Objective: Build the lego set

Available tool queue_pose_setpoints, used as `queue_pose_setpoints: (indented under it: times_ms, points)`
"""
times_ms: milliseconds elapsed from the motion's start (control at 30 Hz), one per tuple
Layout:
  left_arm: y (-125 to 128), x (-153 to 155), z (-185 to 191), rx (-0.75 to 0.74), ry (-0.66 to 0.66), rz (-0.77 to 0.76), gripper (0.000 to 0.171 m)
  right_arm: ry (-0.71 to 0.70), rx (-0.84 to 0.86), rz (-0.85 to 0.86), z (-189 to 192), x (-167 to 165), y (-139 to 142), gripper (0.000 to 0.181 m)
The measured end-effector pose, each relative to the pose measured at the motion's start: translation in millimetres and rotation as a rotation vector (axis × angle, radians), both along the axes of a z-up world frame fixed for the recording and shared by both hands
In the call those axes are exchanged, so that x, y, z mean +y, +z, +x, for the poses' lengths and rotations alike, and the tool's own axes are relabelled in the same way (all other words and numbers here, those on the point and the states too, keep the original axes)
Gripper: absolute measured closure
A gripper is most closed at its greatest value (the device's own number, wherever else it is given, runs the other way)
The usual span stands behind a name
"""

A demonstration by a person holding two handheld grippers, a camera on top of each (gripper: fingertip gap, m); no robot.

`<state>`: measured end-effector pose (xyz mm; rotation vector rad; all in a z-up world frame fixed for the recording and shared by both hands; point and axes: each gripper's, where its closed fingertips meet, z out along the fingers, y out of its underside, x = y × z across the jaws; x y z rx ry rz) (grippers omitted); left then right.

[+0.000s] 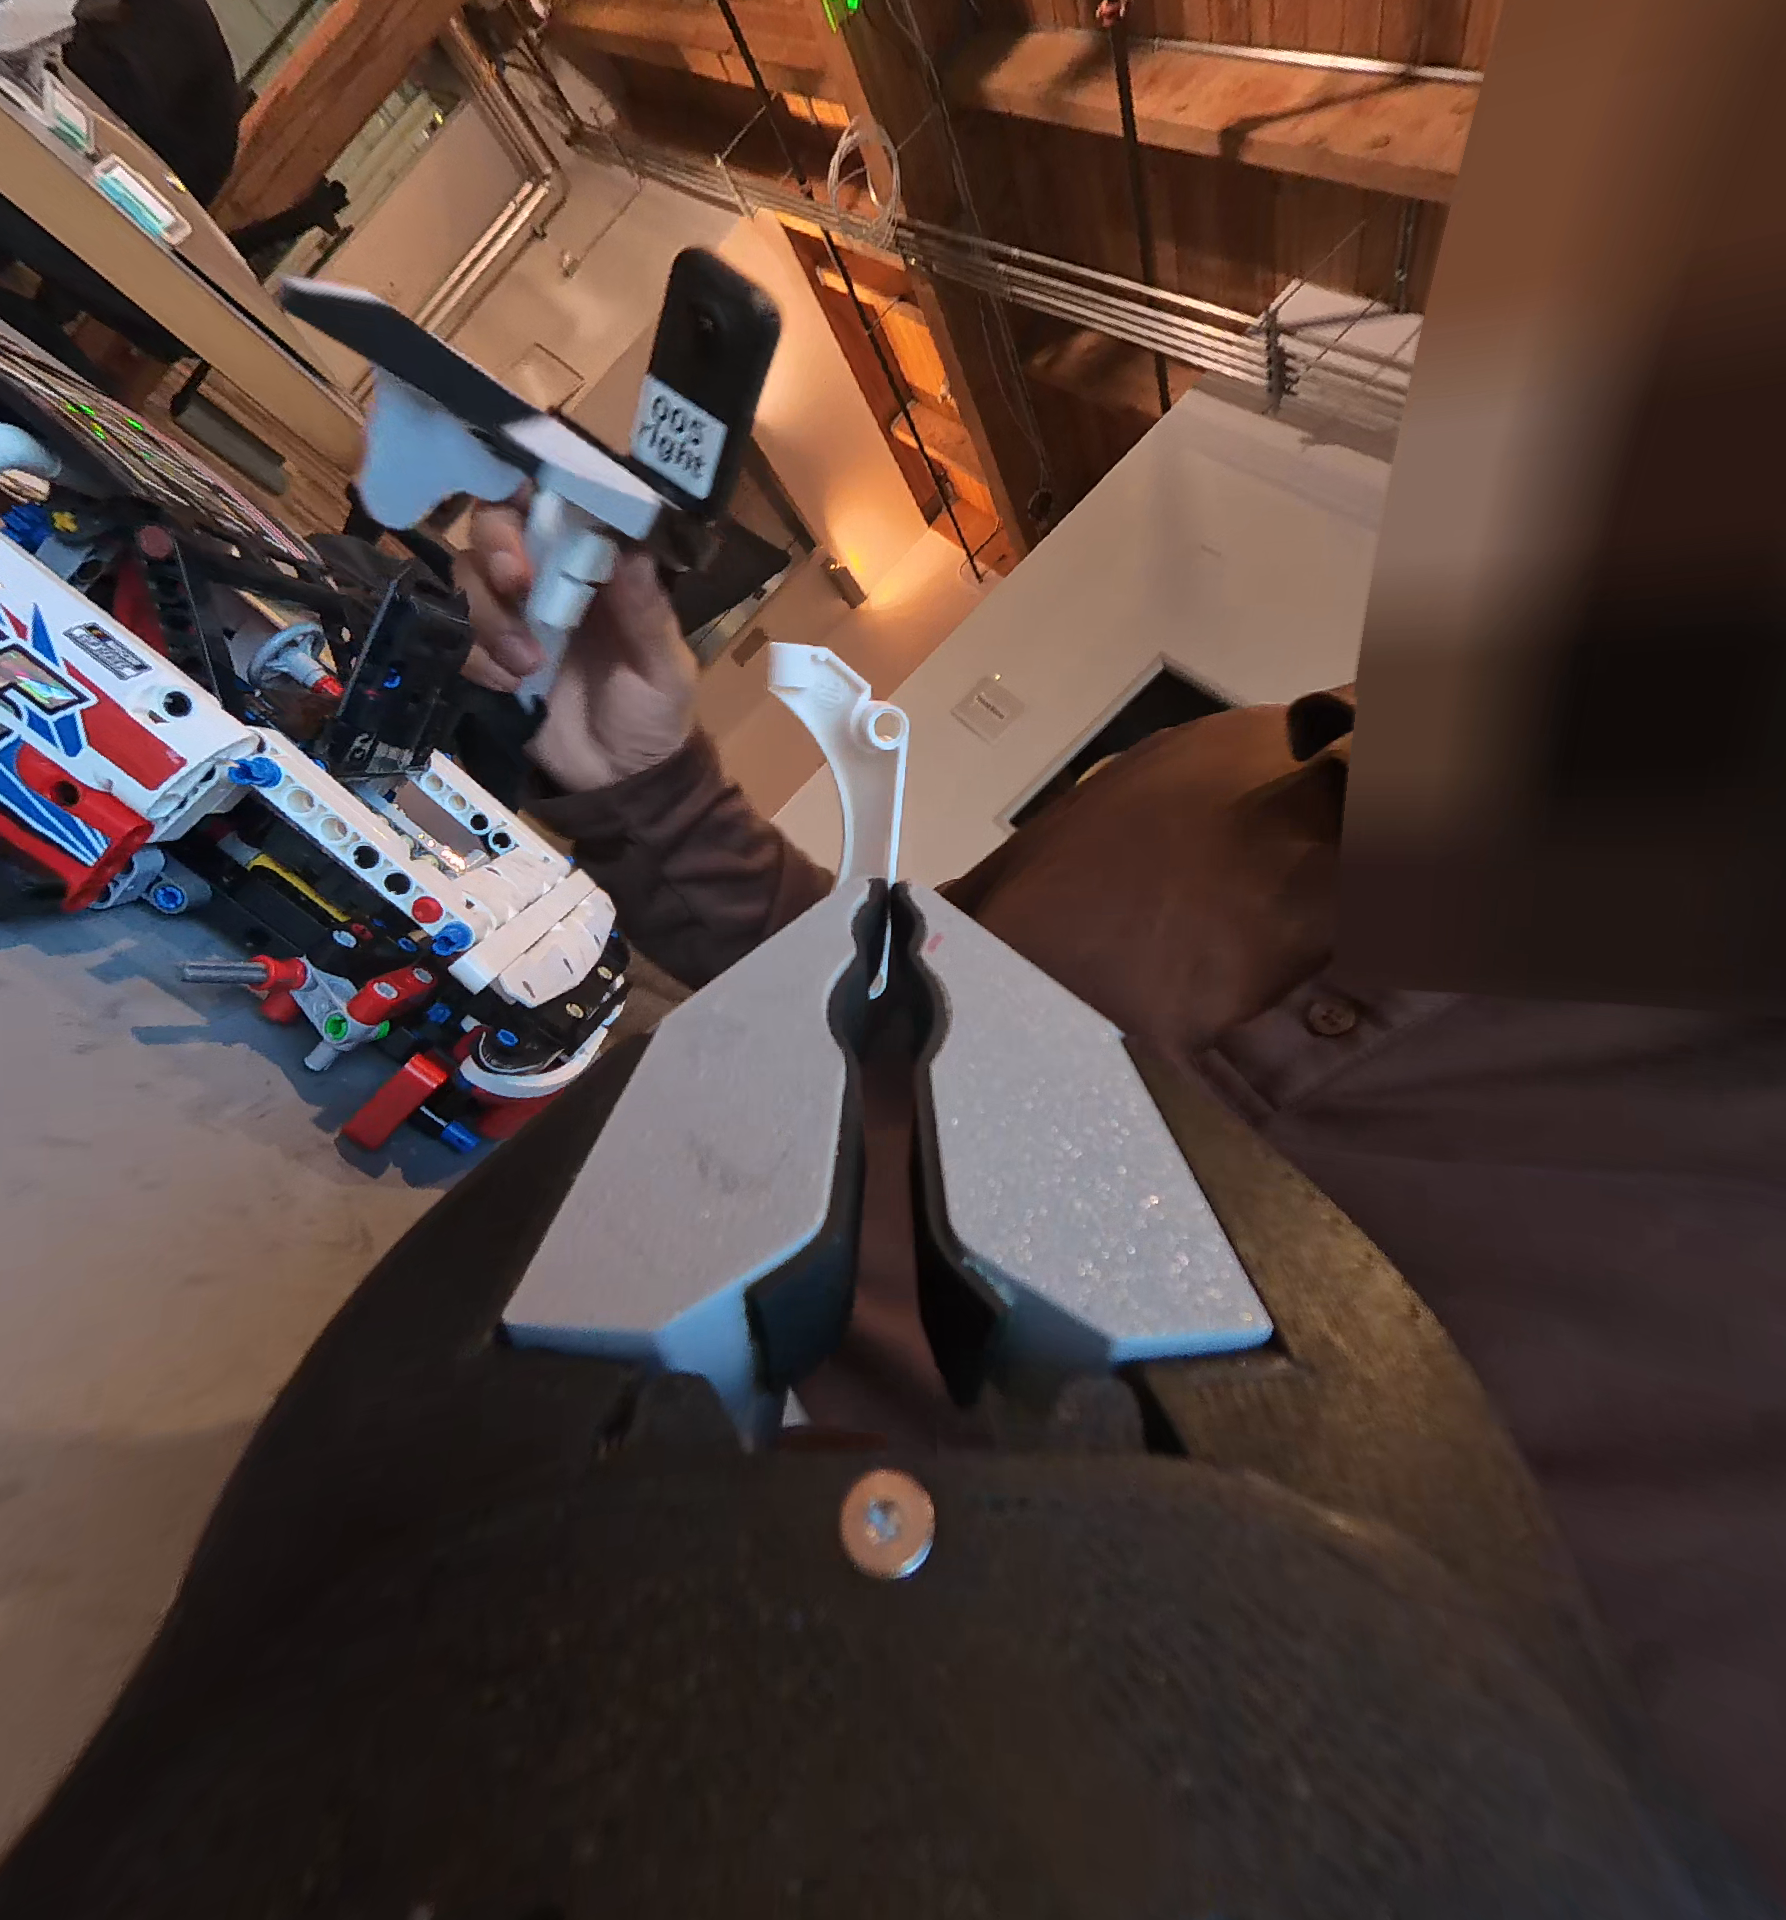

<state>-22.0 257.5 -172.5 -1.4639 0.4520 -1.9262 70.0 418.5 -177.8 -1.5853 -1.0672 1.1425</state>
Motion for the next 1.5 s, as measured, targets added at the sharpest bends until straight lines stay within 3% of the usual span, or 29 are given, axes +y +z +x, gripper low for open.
queue_pose_setpoints:
  times_ms: [200, 333, 500, 633, 700, 800, 867, 900, 1000, 1033, 1067, 1133, 1233, 1333, 1400, 1433, 1500]
  points:
    - [5.5, 8.4, -10.0, -0.071, 0.008, -0.032, 0.171, -0.146, 0.149, 0.033, 8.7, 42.9, 5.7, 0.118]
    - [8.1, 14.3, -16.9, -0.111, 0.018, -0.048, 0.171, -0.247, 0.158, 0.089, 12.4, 70.5, -4.2, 0.118]
    - [9.0, 15.3, -18.8, -0.119, 0.017, -0.045, 0.171, -0.262, 0.181, 0.079, 15.0, 81.1, -3.8, 0.118]
    - [8.9, 13.1, -16.5, -0.112, 0.000, -0.037, 0.171, -0.062, 0.200, -0.056, 0.3, 59.5, -9.6, 0.129]
    - [8.9, 12.8, -16.3, -0.111, -0.002, -0.037, 0.171, 0.106, 0.221, -0.140, -7.1, 33.9, -8.8, 0.136]
    - [9.0, 12.5, -16.5, -0.108, 0.003, -0.033, 0.171, 0.323, 0.144, -0.260, -15.4, -10.3, -16.2, 0.131]
    - [8.5, 11.4, -15.0, -0.100, 0.000, -0.029, 0.171, 0.381, 0.021, -0.281, -19.0, -31.6, -31.2, 0.130]
    - [8.0, 10.5, -13.6, -0.092, -0.004, -0.026, 0.171, 0.410, -0.034, -0.281, -19.6, -41.6, -37.6, 0.139]
    - [5.9, 7.3, -8.6, -0.062, -0.014, -0.012, 0.171, 0.490, -0.110, -0.270, -20.1, -67.3, -39.0, 0.135]
    - [5.2, 6.5, -7.6, -0.053, -0.014, -0.007, 0.171, 0.519, -0.135, -0.273, -20.5, -76.3, -39.9, 0.126]
    - [4.7, 5.9, -6.9, -0.045, -0.013, -0.003, 0.171, 0.541, -0.175, -0.285, -20.6, -83.7, -44.2, 0.115]
    - [4.0, 4.4, -6.1, -0.034, -0.012, 0.003, 0.171, 0.540, -0.235, -0.264, -18.7, -87.4, -49.5, 0.115]
    - [3.0, 3.3, -4.4, -0.021, -0.014, 0.011, 0.171, 0.518, -0.153, -0.214, -13.9, -86.3, -27.9, 0.111]
    - [2.4, 3.6, -3.7, -0.015, -0.014, 0.010, 0.171, 0.400, -0.182, -0.180, -12.7, -67.1, -26.1, 0.130]
    - [2.4, 3.3, -3.8, -0.014, -0.013, 0.012, 0.171, 0.316, -0.233, -0.169, -15.6, -56.0, -31.8, 0.128]
    - [2.3, 3.3, -3.7, -0.013, -0.014, 0.012, 0.171, 0.355, -0.241, -0.183, -17.0, -64.4, -31.8, 0.141]
    - [1.9, 3.0, -3.2, -0.009, -0.014, 0.014, 0.171, 0.444, -0.256, -0.179, -18.0, -85.8, -32.5, 0.150]
